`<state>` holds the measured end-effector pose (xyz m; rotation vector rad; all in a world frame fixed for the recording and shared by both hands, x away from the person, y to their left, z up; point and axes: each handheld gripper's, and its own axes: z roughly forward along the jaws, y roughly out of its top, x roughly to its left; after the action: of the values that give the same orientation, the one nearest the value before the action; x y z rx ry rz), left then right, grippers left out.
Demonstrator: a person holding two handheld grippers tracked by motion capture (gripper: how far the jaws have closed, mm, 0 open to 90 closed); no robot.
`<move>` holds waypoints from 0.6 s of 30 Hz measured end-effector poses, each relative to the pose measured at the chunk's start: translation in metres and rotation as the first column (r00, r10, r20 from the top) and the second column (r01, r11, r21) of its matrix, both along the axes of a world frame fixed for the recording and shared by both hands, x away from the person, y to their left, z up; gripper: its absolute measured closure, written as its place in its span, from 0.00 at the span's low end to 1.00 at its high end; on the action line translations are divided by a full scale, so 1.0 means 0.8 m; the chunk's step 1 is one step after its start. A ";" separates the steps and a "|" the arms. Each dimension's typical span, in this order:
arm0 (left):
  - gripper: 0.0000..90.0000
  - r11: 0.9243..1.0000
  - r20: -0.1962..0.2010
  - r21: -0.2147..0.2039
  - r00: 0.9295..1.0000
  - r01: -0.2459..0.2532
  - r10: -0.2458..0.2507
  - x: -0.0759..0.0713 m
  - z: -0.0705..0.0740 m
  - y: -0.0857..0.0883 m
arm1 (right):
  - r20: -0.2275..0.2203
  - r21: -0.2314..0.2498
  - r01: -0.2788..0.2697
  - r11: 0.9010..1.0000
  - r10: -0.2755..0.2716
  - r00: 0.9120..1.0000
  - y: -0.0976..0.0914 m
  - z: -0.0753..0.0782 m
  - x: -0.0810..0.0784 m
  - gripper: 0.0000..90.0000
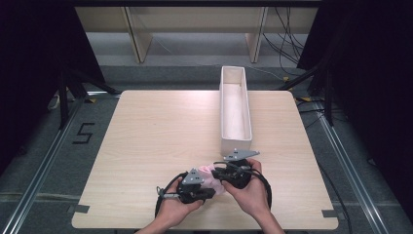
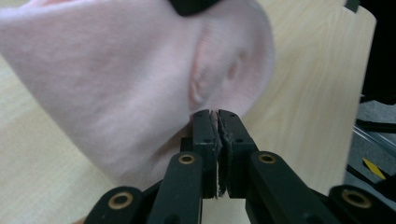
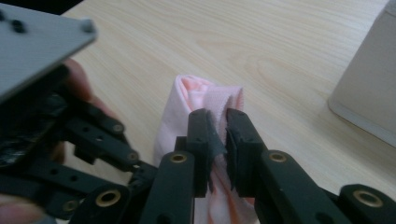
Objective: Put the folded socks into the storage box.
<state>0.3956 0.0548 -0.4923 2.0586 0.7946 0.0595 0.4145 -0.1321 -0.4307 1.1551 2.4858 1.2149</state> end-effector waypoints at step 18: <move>0.94 0.999 0.040 -0.044 0.999 -0.017 0.019 -0.002 0.016 0.005 | 0.047 0.040 0.023 0.999 -0.025 0.999 -0.013 0.003 -0.002 0.90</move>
<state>0.3939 0.0591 -0.4798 2.0035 0.7831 0.0925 0.4131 -0.1421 -0.4280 1.1485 2.4173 1.2754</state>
